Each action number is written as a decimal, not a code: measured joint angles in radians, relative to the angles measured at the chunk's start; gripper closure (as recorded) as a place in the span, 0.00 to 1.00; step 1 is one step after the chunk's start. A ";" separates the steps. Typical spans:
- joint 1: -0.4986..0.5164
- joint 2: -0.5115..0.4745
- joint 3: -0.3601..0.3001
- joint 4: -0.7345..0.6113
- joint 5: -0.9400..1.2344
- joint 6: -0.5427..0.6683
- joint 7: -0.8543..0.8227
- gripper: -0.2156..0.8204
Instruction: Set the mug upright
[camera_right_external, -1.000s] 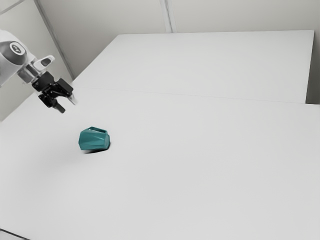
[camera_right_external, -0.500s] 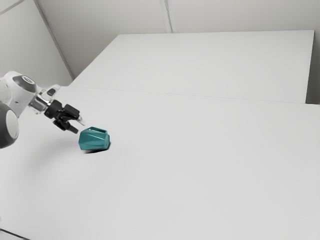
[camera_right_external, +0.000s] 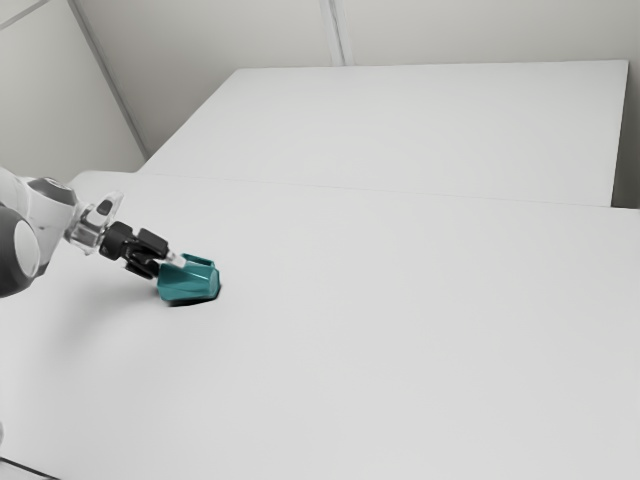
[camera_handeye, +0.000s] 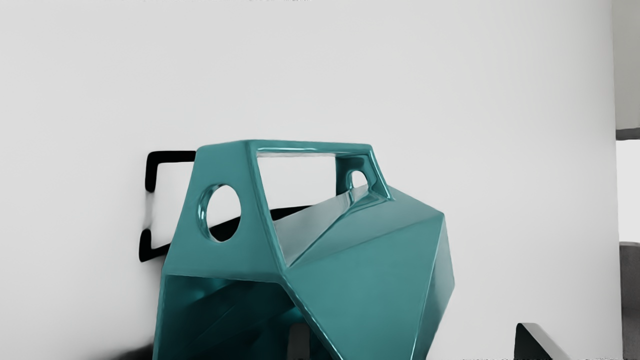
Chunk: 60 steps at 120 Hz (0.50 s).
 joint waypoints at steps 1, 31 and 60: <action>0.000 0.000 0.000 0.000 -0.001 -0.002 0.002 0.45; 0.002 -0.008 0.000 0.004 -0.019 -0.031 0.042 0.84; -0.004 -0.028 -0.001 0.002 -0.035 -0.040 0.069 0.93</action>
